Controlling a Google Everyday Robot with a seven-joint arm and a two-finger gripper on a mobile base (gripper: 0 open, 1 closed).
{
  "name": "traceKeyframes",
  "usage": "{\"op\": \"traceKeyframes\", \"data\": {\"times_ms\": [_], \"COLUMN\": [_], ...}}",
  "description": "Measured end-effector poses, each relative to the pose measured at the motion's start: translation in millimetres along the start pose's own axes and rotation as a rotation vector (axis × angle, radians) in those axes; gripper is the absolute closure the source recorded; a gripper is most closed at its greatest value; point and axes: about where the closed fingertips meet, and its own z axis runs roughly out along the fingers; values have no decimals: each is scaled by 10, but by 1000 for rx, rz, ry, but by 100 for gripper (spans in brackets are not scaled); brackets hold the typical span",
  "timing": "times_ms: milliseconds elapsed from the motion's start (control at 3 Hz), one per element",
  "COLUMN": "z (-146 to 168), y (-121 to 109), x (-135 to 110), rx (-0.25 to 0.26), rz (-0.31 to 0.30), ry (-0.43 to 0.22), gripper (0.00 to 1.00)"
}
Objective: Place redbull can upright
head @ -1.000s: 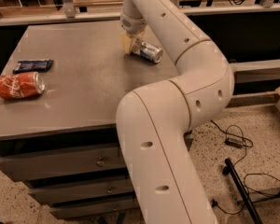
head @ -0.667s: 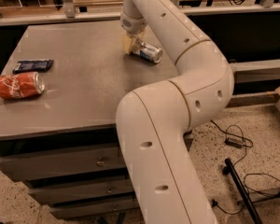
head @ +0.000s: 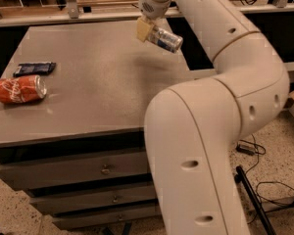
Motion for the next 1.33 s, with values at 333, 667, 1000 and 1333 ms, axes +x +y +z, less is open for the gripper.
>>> {"op": "traceKeyframes", "data": {"times_ms": [333,667,1000,1333], "z": [-330,-329,-355,-775], "y": [11,11,36,139], "x": [37,37,-16,-273], "rx": [29,29,4,-114], "rz": [-37,-37,-44,-81], "ry": [-33,-33,-88,-418], "gripper": [100,100,100,100]}}
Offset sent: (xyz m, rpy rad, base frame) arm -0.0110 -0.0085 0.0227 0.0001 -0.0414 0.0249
